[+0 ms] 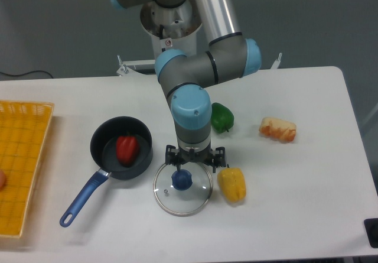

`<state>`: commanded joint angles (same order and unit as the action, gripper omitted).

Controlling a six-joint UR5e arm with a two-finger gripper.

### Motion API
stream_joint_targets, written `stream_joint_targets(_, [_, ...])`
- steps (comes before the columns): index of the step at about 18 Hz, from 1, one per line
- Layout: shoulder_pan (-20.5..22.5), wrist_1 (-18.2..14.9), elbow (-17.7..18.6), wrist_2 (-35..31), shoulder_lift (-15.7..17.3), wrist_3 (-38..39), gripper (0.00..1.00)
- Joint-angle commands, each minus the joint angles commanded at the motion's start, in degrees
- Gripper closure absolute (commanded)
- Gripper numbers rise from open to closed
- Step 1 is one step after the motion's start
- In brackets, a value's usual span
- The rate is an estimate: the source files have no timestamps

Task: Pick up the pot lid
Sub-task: 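Lower the gripper onto the blue knob and close on it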

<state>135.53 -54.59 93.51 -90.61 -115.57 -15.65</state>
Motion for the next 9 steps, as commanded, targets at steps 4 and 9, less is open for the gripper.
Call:
stream_joint_targets(4, [-0.6,1.2,0.7,-0.3,-1.2,3.7,0.0])
stream_joint_targets(9, [-1.3,1.2,0.8,-0.2,-2.5,6.2,0.0])
